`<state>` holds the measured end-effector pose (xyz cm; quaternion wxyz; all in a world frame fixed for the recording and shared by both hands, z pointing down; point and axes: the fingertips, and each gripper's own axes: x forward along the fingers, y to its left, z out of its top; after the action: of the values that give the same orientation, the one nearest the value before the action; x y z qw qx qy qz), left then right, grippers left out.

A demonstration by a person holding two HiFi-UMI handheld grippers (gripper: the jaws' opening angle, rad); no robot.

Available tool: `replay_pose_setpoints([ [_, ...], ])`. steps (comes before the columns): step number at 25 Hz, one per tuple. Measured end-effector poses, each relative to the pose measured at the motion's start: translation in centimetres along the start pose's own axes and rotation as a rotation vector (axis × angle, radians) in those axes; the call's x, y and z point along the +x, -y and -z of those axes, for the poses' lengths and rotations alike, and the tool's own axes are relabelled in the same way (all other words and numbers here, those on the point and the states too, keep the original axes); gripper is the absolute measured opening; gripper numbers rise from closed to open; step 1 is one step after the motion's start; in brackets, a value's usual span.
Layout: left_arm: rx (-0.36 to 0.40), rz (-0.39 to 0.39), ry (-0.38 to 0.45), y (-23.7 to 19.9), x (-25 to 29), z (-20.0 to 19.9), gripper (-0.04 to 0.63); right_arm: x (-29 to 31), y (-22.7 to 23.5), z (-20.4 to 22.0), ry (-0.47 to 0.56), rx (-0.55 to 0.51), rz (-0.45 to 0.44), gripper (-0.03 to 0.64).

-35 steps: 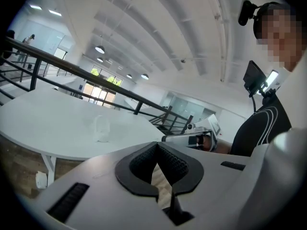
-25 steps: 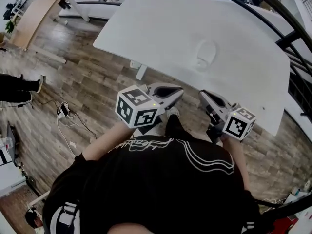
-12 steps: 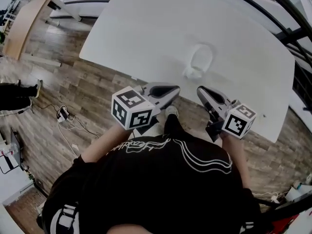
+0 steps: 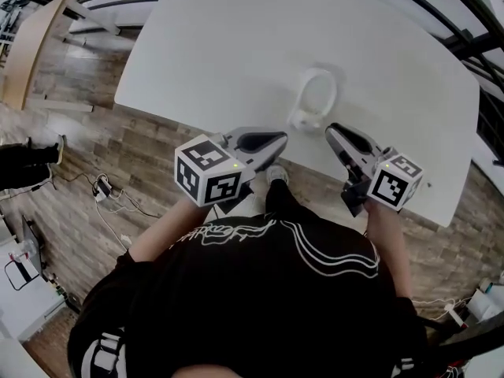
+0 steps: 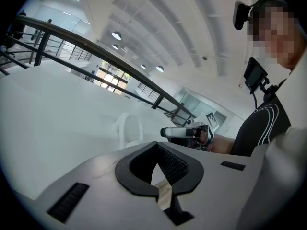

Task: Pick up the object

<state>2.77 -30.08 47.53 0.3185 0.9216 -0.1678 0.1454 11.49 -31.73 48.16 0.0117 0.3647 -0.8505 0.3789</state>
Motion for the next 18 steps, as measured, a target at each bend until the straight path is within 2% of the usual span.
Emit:
replay_pose_setpoints([
  [6, -0.015, -0.009, -0.002, -1.8, 1.4, -1.3, 0.008, 1.0, 3.9, -1.7, -0.013, 0.016, 0.057, 0.034],
  [8, -0.020, -0.014, 0.003, -2.4, 1.4, -1.5, 0.008, 1.4, 4.8, -1.7, -0.022, 0.037, 0.066, 0.107],
  [11, -0.030, -0.021, 0.009, -3.0, 1.5, -2.0, 0.008, 2.0, 6.3, -1.7, -0.050, 0.071, 0.091, 0.148],
  [15, -0.047, -0.027, 0.018, -3.8, 1.6, -2.4, 0.008, 3.0, 8.5, -1.5, -0.112, 0.086, 0.145, 0.158],
  [18, -0.053, -0.036, 0.026, -4.5, 1.8, -2.7, 0.008, 4.0, 9.6, -1.6, -0.151, 0.086, 0.151, 0.158],
])
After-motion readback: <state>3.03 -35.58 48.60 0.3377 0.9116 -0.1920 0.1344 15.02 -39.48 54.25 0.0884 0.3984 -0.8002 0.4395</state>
